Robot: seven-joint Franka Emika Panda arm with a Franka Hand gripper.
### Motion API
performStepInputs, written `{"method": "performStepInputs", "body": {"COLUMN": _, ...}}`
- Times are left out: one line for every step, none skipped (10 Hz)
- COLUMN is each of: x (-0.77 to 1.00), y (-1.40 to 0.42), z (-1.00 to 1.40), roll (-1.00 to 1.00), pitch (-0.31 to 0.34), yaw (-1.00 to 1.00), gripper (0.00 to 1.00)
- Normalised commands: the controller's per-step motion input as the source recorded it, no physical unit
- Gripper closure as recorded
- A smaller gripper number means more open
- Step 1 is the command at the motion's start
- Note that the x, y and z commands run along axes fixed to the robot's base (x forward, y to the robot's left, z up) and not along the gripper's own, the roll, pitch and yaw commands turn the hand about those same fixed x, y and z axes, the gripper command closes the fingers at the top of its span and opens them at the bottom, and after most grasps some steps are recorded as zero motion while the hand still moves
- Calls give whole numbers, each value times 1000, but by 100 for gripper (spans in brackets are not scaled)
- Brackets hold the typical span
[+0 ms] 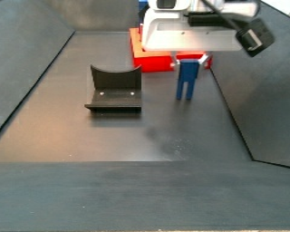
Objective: Pick up the square-circle object. Move up. Rotate the square-circle object. Place the square-circle object on the fixture. Regrasp the square-circle object. Move to above the board. Insert the square-circle object.
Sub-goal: Move to above the board.
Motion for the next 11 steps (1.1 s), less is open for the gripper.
{"method": "performStepInputs", "body": {"x": -267, "y": 141, "z": 1000, "roll": -52, "pitch": 242, "yaw": -73, "gripper": 100}}
{"method": "performStepInputs", "body": {"x": -255, "y": 134, "z": 1000, "roll": -30, "pitch": 167, "yaw": -52, "gripper": 100}}
{"method": "performStepInputs", "body": {"x": -244, "y": 128, "z": 1000, "roll": 0, "pitch": 96, "yaw": -32, "gripper": 100}}
{"method": "performStepInputs", "body": {"x": -240, "y": 125, "z": 1000, "roll": 15, "pitch": 73, "yaw": -27, "gripper": 100}}
{"method": "performStepInputs", "body": {"x": -227, "y": 117, "z": 1000, "roll": 39, "pitch": 40, "yaw": -24, "gripper": 100}}
{"method": "performStepInputs", "body": {"x": -220, "y": 114, "z": 1000, "roll": 53, "pitch": 35, "yaw": -23, "gripper": 100}}
{"method": "performStepInputs", "body": {"x": -207, "y": 106, "z": 1000, "roll": 60, "pitch": 25, "yaw": -18, "gripper": 100}}
{"method": "performStepInputs", "body": {"x": -203, "y": 103, "z": 1000, "roll": 61, "pitch": 23, "yaw": -14, "gripper": 100}}
{"method": "performStepInputs", "body": {"x": -191, "y": 93, "z": 1000, "roll": 62, "pitch": 14, "yaw": -3, "gripper": 100}}
{"method": "performStepInputs", "body": {"x": -187, "y": 91, "z": 1000, "roll": 67, "pitch": 15, "yaw": 1, "gripper": 100}}
{"method": "performStepInputs", "body": {"x": -178, "y": 86, "z": 1000, "roll": 68, "pitch": 12, "yaw": 6, "gripper": 100}}
